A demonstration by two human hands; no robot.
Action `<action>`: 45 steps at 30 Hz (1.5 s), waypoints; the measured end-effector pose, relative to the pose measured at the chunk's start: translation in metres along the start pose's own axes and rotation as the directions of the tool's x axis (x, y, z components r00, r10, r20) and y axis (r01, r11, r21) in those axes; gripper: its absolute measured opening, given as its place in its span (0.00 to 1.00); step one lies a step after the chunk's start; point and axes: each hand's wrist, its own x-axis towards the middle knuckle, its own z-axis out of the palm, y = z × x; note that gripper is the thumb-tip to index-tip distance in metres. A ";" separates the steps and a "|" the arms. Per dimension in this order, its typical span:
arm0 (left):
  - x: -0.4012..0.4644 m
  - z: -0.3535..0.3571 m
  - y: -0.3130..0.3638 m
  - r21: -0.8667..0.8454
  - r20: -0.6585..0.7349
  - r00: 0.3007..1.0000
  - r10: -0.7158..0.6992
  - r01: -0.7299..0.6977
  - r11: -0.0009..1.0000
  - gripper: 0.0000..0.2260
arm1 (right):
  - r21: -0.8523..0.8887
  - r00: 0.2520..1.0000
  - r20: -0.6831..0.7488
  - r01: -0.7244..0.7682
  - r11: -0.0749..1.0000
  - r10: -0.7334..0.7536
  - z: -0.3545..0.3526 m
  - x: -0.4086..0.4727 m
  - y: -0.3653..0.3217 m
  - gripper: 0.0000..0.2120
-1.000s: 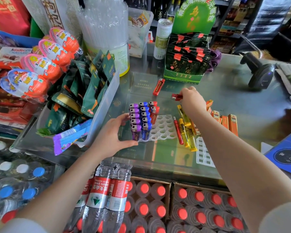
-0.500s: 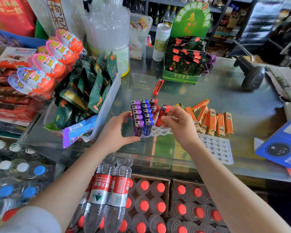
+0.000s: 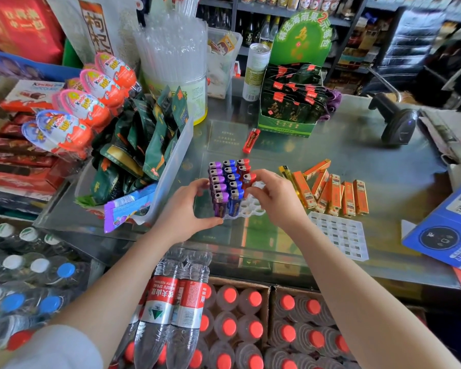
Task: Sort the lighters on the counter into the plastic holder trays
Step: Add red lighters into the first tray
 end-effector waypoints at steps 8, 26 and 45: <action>0.000 -0.001 0.001 -0.009 0.007 1.000 0.004 -0.004 1.000 0.38 | -0.138 0.986 0.090 0.153 0.979 -0.141 -0.005 0.004 -0.001 0.10; -0.002 -0.002 0.003 0.027 0.007 0.998 0.065 -0.065 0.998 0.34 | -0.454 0.966 -0.241 -0.201 0.868 0.097 -0.003 -0.018 0.022 0.07; -0.003 -0.002 -0.001 0.022 0.001 0.999 0.039 -0.039 0.999 0.37 | -0.265 0.842 -0.047 -0.529 0.806 0.537 -0.013 0.006 0.024 0.07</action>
